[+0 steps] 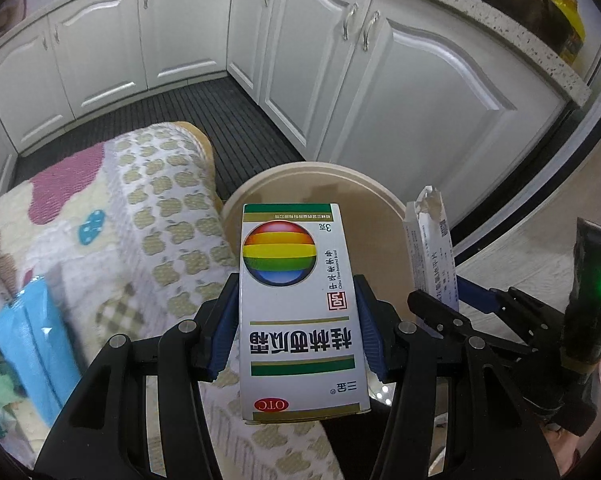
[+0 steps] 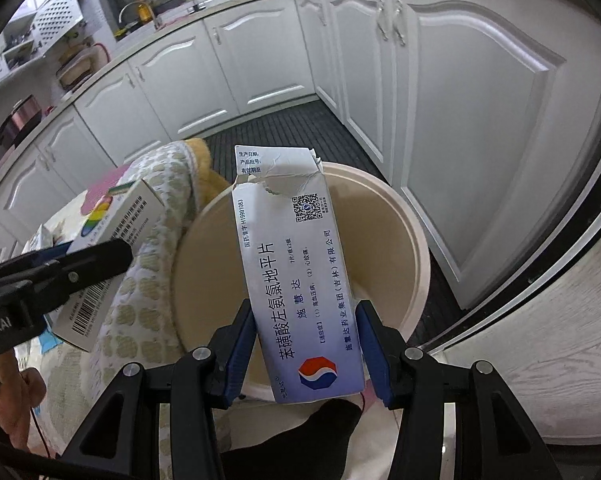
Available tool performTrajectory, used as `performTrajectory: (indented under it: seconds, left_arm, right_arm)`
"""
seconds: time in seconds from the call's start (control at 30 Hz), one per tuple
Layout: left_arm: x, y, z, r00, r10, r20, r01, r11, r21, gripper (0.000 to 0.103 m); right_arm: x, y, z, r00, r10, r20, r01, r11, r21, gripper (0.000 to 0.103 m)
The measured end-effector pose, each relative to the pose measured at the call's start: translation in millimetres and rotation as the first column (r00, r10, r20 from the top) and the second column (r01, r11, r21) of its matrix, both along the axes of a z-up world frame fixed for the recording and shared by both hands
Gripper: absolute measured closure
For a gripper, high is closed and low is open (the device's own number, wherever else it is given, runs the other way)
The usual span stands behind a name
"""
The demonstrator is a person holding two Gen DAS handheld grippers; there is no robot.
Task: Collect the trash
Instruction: 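Carry both medicine boxes over the beige bin and open both grippers, then move both open grippers back over the table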
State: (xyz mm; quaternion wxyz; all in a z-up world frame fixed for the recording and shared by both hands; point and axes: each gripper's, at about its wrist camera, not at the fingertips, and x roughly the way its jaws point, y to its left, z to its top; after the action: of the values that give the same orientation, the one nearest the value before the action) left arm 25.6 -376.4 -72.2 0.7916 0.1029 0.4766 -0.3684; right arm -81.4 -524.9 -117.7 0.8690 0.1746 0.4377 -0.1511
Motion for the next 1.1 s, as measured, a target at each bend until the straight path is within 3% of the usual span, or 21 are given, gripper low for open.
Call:
performTrajectory:
  seconds: [0.27, 0.43, 0.77, 1.1]
  left_arm:
    - [8.4, -9.9, -12.7, 1.000, 0.014, -0.018, -0.014, 1.000, -0.011, 0.050]
    - [8.2, -8.1, -16.5, 1.000, 0.019, -0.007, -0.019, 1.000, -0.004, 0.042]
    - [1.3, 1.3, -11.1, 0.999, 0.032, 0.014, -0.032, 0.999, 0.002, 0.041]
    - [-4.0, 19.2, -5.3, 0.998, 0.056, 0.041, -0.057, 0.998, 0.023, 0.041]
  right_arm:
    - [9.8, -18.7, -8.7, 0.998, -0.059, 0.002, 0.059, 0.998, 0.018, 0.054]
    - [11.1, -23.1, -14.3, 0.997, -0.077, -0.009, 0.077, 0.997, 0.020, 0.036]
    - [6.2, -18.3, -22.3, 0.997, -0.065, -0.040, 0.067, 0.997, 0.043, 0.036]
    - [3.6, -1.8, -7.9, 0.999, -0.041, -0.028, 0.042, 0.999, 0.016, 0.036]
